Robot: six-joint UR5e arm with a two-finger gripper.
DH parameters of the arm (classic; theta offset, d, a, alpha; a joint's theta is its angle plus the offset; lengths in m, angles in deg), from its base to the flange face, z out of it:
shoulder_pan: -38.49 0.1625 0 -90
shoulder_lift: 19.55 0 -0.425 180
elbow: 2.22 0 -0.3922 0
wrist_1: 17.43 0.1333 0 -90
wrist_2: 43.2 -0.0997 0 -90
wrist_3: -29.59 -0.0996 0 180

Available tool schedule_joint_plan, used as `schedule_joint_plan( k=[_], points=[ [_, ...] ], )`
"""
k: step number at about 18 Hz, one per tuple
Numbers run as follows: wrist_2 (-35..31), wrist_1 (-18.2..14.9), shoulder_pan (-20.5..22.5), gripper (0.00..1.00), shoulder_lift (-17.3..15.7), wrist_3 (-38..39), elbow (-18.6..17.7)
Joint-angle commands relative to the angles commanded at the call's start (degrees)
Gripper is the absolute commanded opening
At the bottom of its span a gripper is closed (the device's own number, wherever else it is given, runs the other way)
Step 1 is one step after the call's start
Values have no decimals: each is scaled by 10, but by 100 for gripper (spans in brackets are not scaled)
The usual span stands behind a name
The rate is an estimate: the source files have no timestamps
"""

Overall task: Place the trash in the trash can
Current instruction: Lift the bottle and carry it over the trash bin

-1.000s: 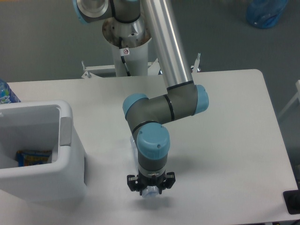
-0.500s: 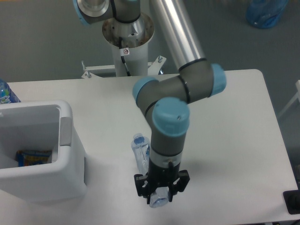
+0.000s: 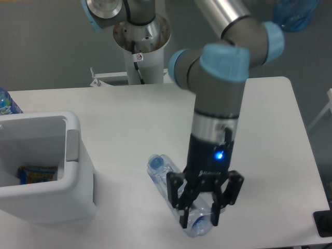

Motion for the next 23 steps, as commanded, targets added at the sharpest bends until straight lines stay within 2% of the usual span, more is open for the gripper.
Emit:
schedule_joint_plan(
  k=[5, 8, 14, 19, 23],
  points=[
    [4, 0, -11, 59, -37, 24, -2],
    [4, 0, -39, 59, -50, 42, -5],
    [4, -1, -87, 59, -99, 66, -58],
    [4, 0, -117, 59, -99, 76, -62],
    [4, 1, -147, 59, -88, 56, -62]
  ],
)
